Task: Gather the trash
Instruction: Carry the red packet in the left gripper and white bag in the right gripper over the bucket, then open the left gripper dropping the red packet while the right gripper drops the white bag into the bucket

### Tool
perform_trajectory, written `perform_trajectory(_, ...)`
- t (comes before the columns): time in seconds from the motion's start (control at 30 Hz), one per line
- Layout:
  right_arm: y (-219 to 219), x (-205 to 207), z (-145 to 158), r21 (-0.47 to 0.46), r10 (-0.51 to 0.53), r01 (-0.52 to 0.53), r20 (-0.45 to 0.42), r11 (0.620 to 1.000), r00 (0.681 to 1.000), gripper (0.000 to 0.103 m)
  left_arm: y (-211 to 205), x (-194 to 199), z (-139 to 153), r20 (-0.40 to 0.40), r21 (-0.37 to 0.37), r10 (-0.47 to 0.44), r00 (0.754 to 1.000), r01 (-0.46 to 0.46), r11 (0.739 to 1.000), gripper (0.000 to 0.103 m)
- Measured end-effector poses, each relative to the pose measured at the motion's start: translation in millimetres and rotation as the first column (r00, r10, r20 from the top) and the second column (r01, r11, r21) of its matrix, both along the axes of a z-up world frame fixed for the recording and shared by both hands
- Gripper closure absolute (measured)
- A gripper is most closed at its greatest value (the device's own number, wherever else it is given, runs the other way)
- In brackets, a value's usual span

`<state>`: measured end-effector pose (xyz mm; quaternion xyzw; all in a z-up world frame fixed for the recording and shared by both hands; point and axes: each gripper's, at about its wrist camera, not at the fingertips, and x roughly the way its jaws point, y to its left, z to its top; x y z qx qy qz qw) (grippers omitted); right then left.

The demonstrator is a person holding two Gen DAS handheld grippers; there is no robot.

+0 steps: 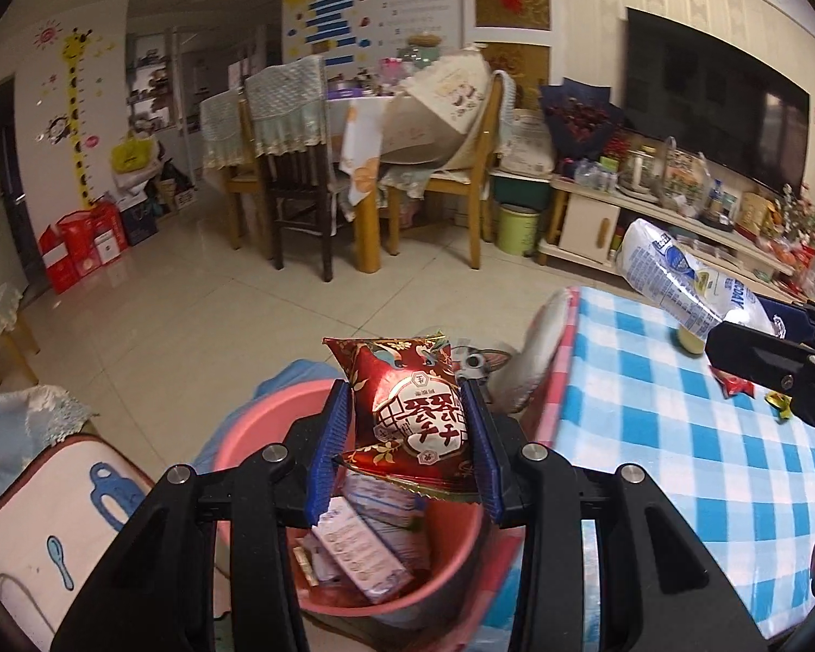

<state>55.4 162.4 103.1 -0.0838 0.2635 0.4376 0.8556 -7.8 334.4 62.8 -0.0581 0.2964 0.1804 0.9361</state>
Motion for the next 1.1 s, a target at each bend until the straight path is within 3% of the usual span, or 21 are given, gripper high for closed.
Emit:
perform_trajectory(0.4,110,-4,-17,-0.032,0.101,-0.103,-0.061,0.994,0.993,0.048,85,-11,-26,-0.046,-0.055,0.084,0.995,-0.086,0.995,0.060)
perform_trajectory(0.8,146,8,-53,-0.074,0.112,-0.120,-0.112,0.990,0.987,0.048,99,9,-70,-0.112,-0.089,0.043,0.993,-0.053,0.995,0.060)
perform_trajectory(1.1,154,16,-76,-0.090,0.108,-0.121,-0.142,0.989,0.984,0.048,99,20,-85,-0.127,-0.086,0.037,0.991,-0.049,0.995,0.060)
